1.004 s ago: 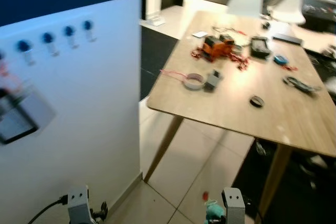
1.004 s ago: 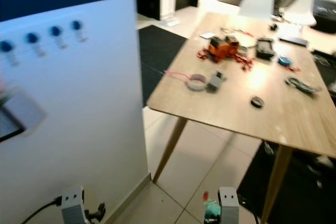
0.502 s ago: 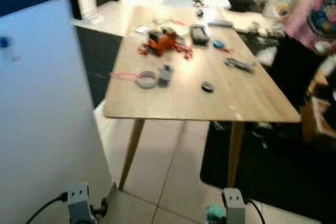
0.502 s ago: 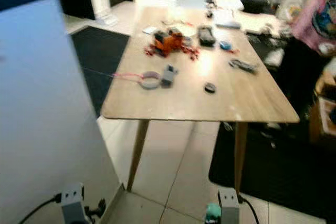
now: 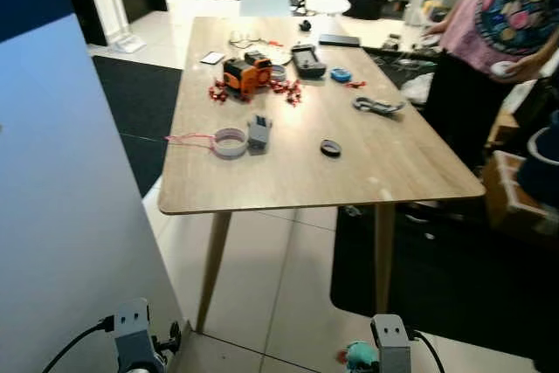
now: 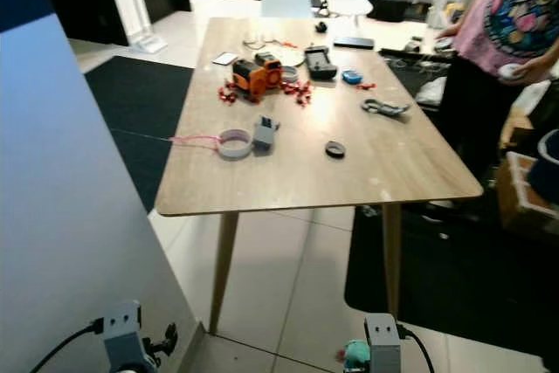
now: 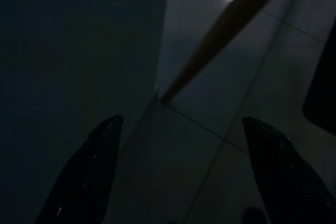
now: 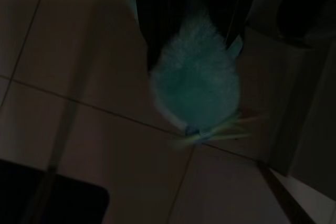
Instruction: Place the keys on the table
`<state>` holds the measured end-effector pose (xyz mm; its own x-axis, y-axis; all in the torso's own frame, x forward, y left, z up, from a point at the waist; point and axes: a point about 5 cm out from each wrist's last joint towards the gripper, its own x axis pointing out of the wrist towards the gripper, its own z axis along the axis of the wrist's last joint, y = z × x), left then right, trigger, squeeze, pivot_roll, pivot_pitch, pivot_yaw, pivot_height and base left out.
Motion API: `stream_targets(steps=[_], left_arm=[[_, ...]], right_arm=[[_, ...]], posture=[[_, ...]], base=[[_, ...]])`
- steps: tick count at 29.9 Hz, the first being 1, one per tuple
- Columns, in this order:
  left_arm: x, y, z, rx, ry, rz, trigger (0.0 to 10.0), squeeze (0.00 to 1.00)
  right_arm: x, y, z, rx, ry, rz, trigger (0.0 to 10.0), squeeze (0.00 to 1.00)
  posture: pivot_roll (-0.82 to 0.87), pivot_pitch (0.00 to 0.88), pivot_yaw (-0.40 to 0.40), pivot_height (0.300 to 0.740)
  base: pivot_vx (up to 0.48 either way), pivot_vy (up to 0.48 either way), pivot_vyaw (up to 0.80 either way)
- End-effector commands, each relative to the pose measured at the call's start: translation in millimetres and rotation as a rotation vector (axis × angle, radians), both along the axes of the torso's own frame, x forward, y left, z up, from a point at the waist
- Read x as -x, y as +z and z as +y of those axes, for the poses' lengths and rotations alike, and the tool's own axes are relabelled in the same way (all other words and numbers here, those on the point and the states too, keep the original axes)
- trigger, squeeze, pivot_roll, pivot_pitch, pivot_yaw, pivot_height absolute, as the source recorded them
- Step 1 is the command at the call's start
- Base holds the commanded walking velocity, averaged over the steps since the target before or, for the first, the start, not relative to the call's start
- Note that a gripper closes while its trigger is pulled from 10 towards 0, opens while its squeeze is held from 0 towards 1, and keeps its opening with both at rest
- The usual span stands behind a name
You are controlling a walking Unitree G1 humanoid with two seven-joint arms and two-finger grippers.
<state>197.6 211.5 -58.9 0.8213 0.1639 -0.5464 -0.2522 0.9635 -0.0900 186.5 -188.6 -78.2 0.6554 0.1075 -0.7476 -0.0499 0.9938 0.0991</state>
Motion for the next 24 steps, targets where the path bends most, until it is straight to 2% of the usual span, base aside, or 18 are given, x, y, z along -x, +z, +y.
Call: stream_targets(steps=[1,5,8,13,24], left_arm=[[-1.3,0.4,-0.2,-0.009,-0.008,0.004,10.0,0.00],[-6.5,3.0,-1.6,-0.013,-0.008,-0.005,10.0,0.00],[-9.2,4.3,-1.5,-0.023,-0.005,-0.004,10.0,0.00],[-18.8,10.3,-3.0,-0.032,-0.012,-0.029,10.0,0.00],[-17.1,9.9,-4.5,-0.056,-0.026,-0.025,10.0,0.00]], right_arm=[[1.3,-0.4,-2.3,0.012,0.000,0.003,10.0,0.00],[1.7,-0.7,-1.6,0.013,0.001,0.005,10.0,0.00],[2.0,-0.9,-1.0,0.012,-0.002,0.005,10.0,0.00],[3.5,-1.6,-0.6,0.000,-0.025,0.002,10.0,0.00],[7.9,-3.7,-1.5,-0.007,-0.049,0.013,10.0,0.00]], posture=[[0.00,0.022,0.004,0.740],[-0.01,0.017,0.013,0.740],[-0.01,0.015,0.018,0.740],[0.00,0.022,0.019,0.740],[0.01,0.033,0.022,0.740]], base=[[0.000,0.000,0.00],[0.000,0.000,0.00],[0.000,-0.334,0.00],[0.000,-0.480,0.00],[0.000,-0.456,0.00]])
